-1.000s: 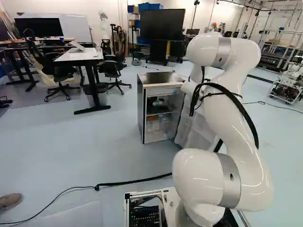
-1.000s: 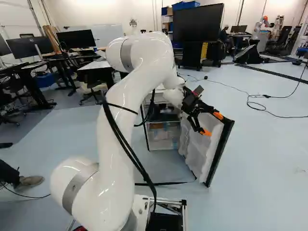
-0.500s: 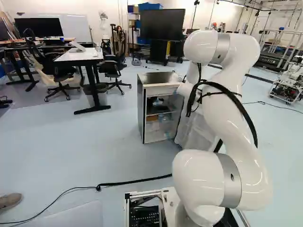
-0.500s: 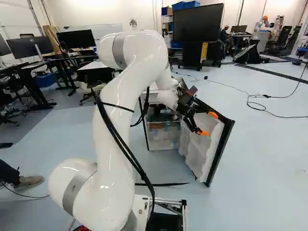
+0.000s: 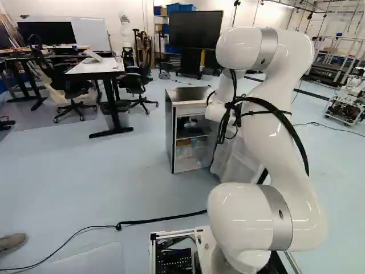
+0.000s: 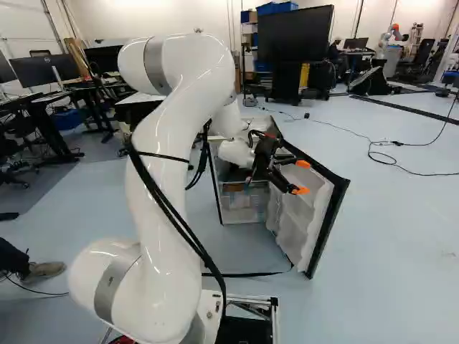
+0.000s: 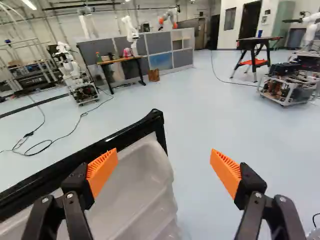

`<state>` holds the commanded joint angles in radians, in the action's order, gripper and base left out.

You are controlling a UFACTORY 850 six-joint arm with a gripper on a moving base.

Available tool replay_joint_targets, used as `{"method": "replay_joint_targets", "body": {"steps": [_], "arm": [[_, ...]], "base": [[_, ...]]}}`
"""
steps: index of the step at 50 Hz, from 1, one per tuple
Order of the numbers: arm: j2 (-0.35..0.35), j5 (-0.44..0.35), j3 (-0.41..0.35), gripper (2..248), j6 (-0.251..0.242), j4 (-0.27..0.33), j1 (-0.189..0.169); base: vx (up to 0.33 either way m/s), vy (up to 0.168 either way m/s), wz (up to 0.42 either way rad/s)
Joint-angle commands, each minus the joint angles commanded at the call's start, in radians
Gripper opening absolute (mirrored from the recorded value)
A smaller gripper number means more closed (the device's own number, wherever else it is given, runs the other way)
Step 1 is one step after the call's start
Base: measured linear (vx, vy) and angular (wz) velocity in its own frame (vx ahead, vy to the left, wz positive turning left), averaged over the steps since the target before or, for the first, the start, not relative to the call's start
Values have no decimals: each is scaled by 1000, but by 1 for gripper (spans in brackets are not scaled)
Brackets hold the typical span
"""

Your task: Open the fridge door

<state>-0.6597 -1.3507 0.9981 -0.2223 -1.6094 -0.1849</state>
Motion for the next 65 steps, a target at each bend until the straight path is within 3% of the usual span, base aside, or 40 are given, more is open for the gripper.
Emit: {"method": "replay_joint_targets", "body": {"steps": [57,65], "arm": [[205,104,-336,247,0,558,210],[215,110,-351,247,0,591,220]], "base": [[0,0,0],[0,0,0]]}}
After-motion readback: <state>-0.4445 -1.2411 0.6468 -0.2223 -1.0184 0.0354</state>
